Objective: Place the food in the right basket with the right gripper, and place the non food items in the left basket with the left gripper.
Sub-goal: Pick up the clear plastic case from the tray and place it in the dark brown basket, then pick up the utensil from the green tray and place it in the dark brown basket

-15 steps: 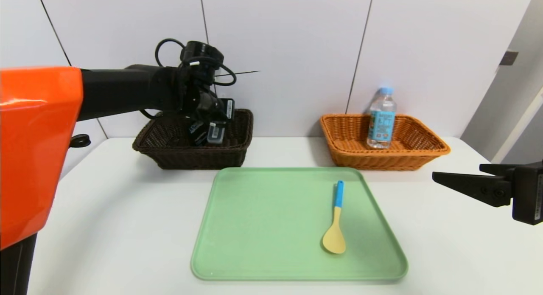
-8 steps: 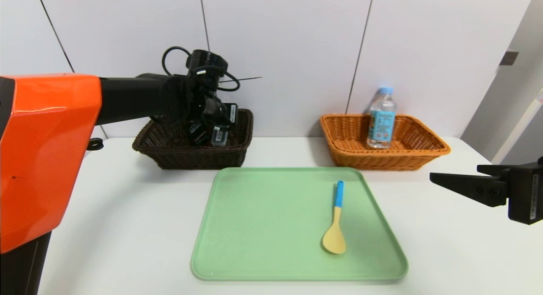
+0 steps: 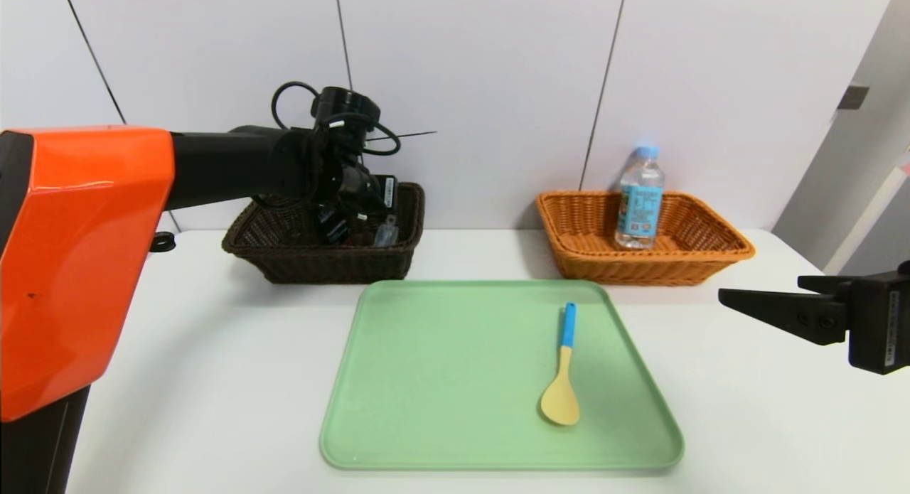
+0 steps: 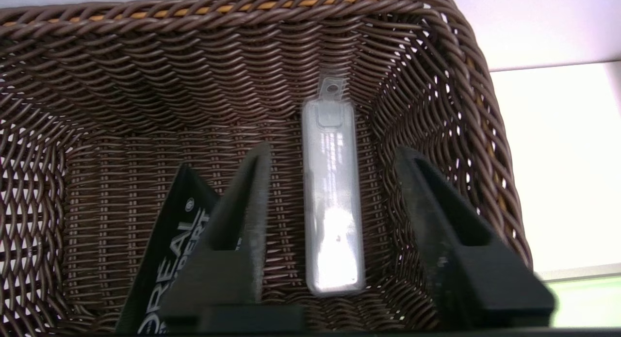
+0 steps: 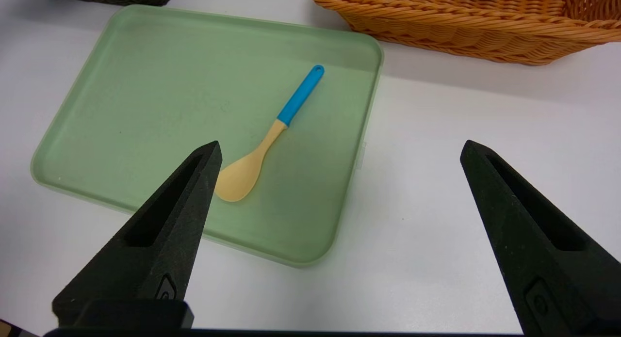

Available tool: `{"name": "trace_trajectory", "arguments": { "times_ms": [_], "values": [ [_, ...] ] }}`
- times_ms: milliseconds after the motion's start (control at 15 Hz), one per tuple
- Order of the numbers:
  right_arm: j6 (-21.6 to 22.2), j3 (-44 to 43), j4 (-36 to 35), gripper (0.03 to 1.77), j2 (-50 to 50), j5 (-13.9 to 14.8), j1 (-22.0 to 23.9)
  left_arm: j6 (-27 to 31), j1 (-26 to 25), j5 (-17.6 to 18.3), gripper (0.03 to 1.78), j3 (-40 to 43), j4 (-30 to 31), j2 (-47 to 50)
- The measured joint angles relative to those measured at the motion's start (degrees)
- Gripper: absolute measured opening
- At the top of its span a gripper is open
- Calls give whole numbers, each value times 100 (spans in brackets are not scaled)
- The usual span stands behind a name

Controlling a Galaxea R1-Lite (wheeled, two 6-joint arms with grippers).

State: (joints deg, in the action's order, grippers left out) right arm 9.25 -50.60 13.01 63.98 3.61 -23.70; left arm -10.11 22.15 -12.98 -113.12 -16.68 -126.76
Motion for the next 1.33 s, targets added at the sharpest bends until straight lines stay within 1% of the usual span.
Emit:
{"name": "trace_trajectory", "arguments": {
  "times_ms": [200,333,533,667,933,1067,1333],
  "values": [
    [0,-11,2,170,0,5,0,-6,-5,-5,122,0,20,66],
    [0,-24,2,170,-9,13,0,-4,-10,-7,133,0,-2,208],
    [9,-22,2,170,-26,27,0,-4,28,-5,145,5,-176,556],
    [17,-2,20,170,-30,49,5,-96,223,-5,150,27,-474,812],
    [20,0,5,170,-41,60,6,-742,1034,-41,158,210,-1212,1126],
    [24,-9,7,170,-56,79,22,-1178,1531,-29,161,366,-1295,1223],
    [22,5,35,170,-141,68,85,-1818,2471,-52,165,684,-1312,1240]
  ]
}}
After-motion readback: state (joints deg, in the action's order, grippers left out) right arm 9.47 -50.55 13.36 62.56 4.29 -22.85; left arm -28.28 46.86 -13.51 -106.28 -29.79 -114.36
